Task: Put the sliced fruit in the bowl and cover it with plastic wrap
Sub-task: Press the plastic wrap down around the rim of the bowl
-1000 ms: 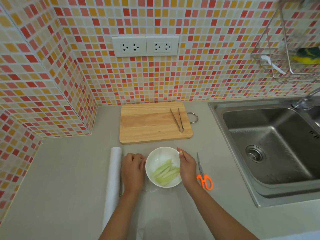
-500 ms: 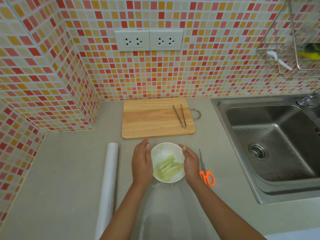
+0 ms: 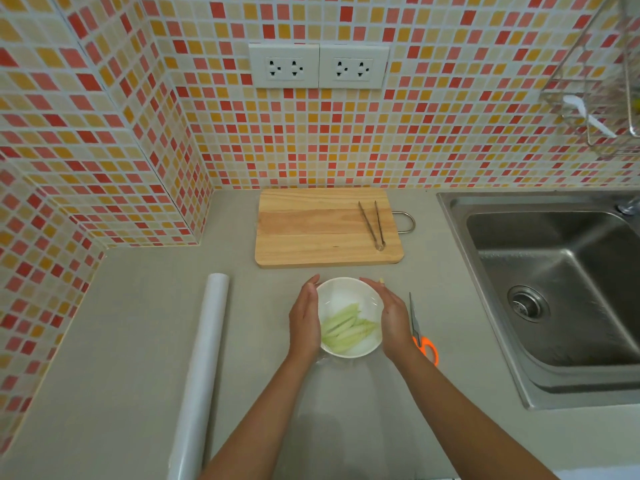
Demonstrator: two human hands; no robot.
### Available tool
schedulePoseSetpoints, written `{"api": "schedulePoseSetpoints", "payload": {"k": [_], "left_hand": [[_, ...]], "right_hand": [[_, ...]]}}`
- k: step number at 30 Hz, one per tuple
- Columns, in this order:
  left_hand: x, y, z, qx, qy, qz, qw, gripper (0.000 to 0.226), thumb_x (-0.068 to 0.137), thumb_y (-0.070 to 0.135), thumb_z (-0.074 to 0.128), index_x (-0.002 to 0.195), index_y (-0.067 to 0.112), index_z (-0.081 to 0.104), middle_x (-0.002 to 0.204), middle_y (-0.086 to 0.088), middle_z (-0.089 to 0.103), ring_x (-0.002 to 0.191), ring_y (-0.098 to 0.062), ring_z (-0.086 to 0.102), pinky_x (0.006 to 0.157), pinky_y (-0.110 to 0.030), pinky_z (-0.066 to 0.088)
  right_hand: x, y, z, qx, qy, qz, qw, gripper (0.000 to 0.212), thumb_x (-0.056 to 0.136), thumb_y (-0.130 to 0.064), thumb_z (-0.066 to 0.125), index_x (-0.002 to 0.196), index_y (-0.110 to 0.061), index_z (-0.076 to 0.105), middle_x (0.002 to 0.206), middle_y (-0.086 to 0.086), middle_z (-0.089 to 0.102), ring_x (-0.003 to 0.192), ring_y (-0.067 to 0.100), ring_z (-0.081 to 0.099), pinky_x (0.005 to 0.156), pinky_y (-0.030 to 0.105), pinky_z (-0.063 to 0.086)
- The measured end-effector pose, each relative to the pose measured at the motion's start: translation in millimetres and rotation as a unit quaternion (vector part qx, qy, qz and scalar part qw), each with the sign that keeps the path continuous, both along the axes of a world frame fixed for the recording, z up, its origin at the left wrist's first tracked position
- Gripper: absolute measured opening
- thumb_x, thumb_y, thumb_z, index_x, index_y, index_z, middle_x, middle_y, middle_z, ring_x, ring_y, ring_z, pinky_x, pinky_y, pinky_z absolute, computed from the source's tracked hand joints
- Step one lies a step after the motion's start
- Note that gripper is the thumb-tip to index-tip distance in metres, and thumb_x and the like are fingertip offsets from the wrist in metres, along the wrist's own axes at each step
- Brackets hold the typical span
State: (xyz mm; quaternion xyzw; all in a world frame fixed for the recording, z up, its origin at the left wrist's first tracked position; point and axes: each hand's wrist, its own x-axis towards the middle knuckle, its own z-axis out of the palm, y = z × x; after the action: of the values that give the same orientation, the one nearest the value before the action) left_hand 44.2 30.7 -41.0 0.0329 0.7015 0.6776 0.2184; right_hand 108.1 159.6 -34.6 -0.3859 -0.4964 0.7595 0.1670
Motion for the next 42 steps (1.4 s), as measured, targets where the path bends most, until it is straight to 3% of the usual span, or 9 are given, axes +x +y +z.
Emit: {"api": "schedulePoseSetpoints", "payload": {"k": [6,11,15,21,27,30,32,37,42], "left_hand": [[-28.9,-6.3,8.7,-0.041,-0.011,-0.079,0.996,0.069,0.09,0.067,0.022,0.132,0.027,0.059,0.131,0.004,0.062,0.119,-0.012,0.057,0.103,-0.03,0.043],[-14.5,-15.4,13.6,-0.086,0.115,0.084,0.986,0.056,0.1,0.051,0.028,0.128,0.018,0.062,0.128,0.003,0.065,0.121,-0.008,0.056,0.102,-0.022,0.039],[8.6,-8.1,11.6,-0.057,0.039,0.085,0.994,0.048,0.103,0.046,0.028,0.139,0.024,0.05,0.131,0.008,0.06,0.125,-0.011,0.052,0.109,-0.032,0.038],[-6.0,-4.1,10.0,-0.015,-0.022,0.062,0.998,0.053,0.101,0.054,0.022,0.137,0.031,0.052,0.122,0.011,0.064,0.118,-0.013,0.057,0.101,-0.03,0.042],[-25.9,-8.3,25.4,-0.01,-0.045,-0.029,0.999,0.05,0.089,0.069,0.02,0.103,0.047,0.062,0.138,0.004,0.058,0.125,-0.016,0.054,0.109,-0.038,0.039],[-28.0,-12.1,26.2,0.006,-0.029,0.022,0.999,0.058,0.099,0.057,0.019,0.132,0.028,0.057,0.134,0.004,0.06,0.128,-0.01,0.051,0.11,-0.032,0.035],[-22.9,-15.9,28.0,0.028,-0.013,0.08,0.996,0.059,0.1,0.056,0.021,0.132,0.024,0.058,0.127,0.003,0.065,0.122,-0.005,0.054,0.1,-0.021,0.039],[2.9,-15.2,18.1,0.038,-0.016,0.089,0.995,0.058,0.097,0.061,0.02,0.12,0.031,0.064,0.131,0.011,0.062,0.106,0.011,0.059,0.078,-0.005,0.046],[-15.2,-12.8,23.2,0.034,-0.019,0.019,0.999,0.044,0.1,0.055,0.018,0.11,0.048,0.06,0.139,0.005,0.056,0.128,-0.014,0.052,0.106,-0.033,0.042]], "right_hand": [[3.8,-9.9,-6.3,-0.003,-0.043,-0.028,0.999,0.036,0.099,-0.034,0.043,0.101,-0.015,0.074,0.099,0.008,0.074,0.091,0.022,0.068,0.077,0.032,0.052],[-4.5,8.7,9.5,0.083,-0.012,-0.013,0.996,0.027,0.093,-0.022,0.055,0.108,-0.008,0.072,0.107,0.001,0.073,0.101,0.009,0.066,0.085,0.019,0.045],[-17.4,11.5,18.6,0.058,-0.016,0.125,0.99,0.027,0.092,-0.024,0.056,0.107,-0.009,0.073,0.108,0.006,0.073,0.098,0.017,0.069,0.083,0.027,0.049],[-6.6,0.3,2.4,0.079,-0.018,0.105,0.991,0.032,0.099,-0.023,0.041,0.111,-0.02,0.071,0.113,-0.003,0.071,0.104,0.012,0.065,0.086,0.024,0.05],[-0.7,-5.9,-2.2,0.044,-0.045,0.081,0.995,0.041,0.102,-0.036,0.034,0.106,-0.018,0.07,0.108,0.007,0.072,0.103,0.023,0.066,0.078,0.026,0.052],[-4.1,3.5,2.4,0.065,-0.033,0.044,0.996,0.047,0.1,-0.034,0.041,0.122,0.004,0.058,0.128,0.026,0.056,0.118,0.033,0.056,0.099,0.038,0.047],[-8.3,6.0,9.1,0.07,-0.012,0.04,0.997,0.04,0.099,-0.029,0.045,0.126,-0.003,0.059,0.133,0.015,0.058,0.123,0.021,0.055,0.108,0.036,0.04],[-13.7,-3.8,13.2,0.069,-0.008,0.084,0.994,0.03,0.097,-0.027,0.051,0.115,-0.012,0.069,0.119,0.002,0.069,0.105,0.011,0.064,0.082,0.018,0.049],[-4.1,-14.2,3.1,0.069,-0.031,0.028,0.997,0.03,0.099,-0.028,0.048,0.118,-0.018,0.068,0.112,-0.004,0.069,0.107,0.014,0.061,0.094,0.029,0.047]]}}
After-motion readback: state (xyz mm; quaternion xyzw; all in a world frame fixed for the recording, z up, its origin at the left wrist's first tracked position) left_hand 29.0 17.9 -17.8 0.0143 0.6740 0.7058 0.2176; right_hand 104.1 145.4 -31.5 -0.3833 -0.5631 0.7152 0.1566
